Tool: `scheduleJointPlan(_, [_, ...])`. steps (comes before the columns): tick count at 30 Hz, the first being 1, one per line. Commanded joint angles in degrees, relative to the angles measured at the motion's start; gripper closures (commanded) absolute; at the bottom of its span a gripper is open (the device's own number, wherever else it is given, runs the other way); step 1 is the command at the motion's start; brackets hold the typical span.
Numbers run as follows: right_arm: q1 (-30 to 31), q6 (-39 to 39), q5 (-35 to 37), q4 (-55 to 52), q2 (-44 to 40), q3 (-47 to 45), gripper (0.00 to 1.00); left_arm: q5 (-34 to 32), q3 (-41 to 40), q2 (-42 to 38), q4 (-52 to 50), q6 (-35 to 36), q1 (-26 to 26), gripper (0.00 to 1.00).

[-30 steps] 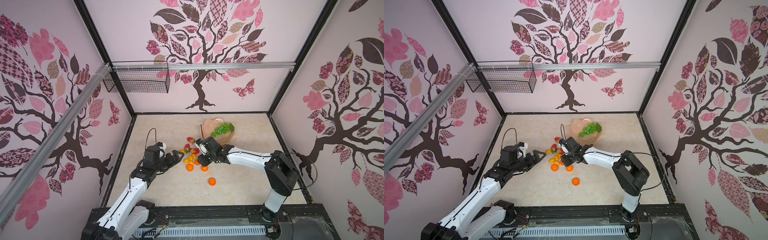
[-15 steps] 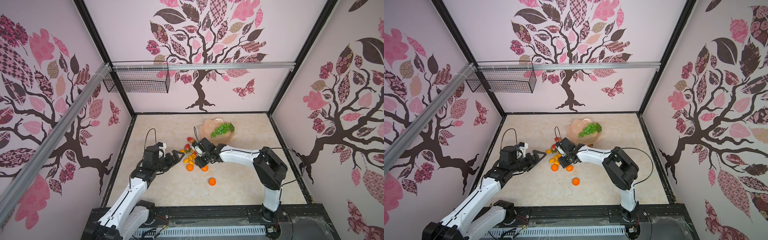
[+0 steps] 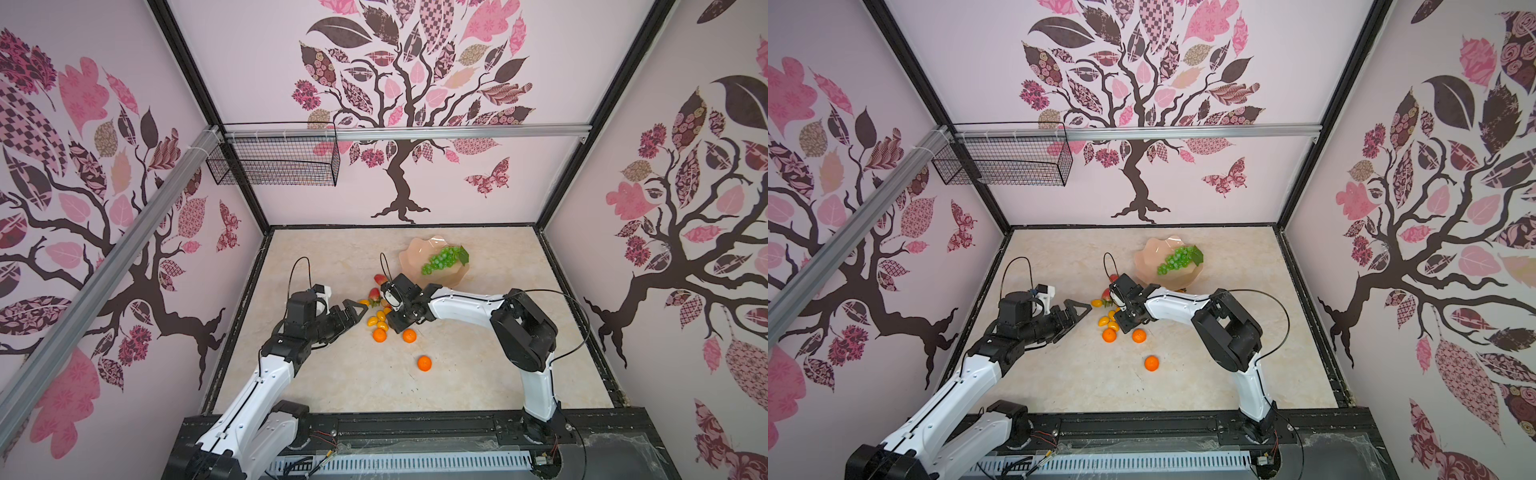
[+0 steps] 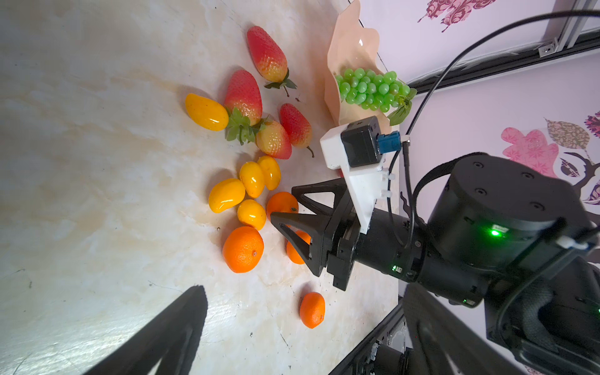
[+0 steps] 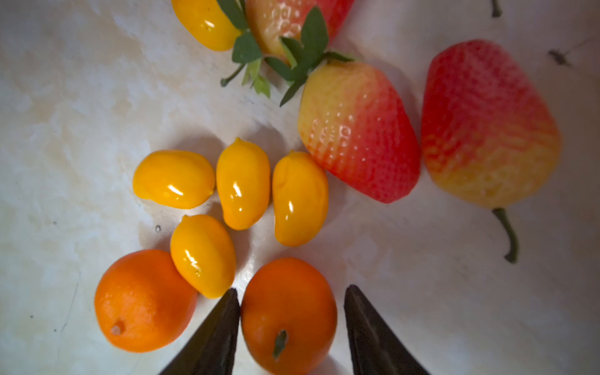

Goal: Arrange fruit in a fruit bowl
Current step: Pick up the fruit from the center of the table.

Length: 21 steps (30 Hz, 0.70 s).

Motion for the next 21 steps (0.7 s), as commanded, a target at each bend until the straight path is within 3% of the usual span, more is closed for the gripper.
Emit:
scheduleJointPlan(1, [0.3, 0.3, 0.2, -2.0, 2.5, 1.8, 0.45, 0.6, -1.0, -0.6, 0.1, 0.9, 0.4, 0.02])
scheduleJointPlan(21, [0.3, 0.5, 0.0, -3.3, -0.9, 1.5, 0.54, -1.7, 0.9, -0.7, -2.8, 3.9, 0.6, 0.02])
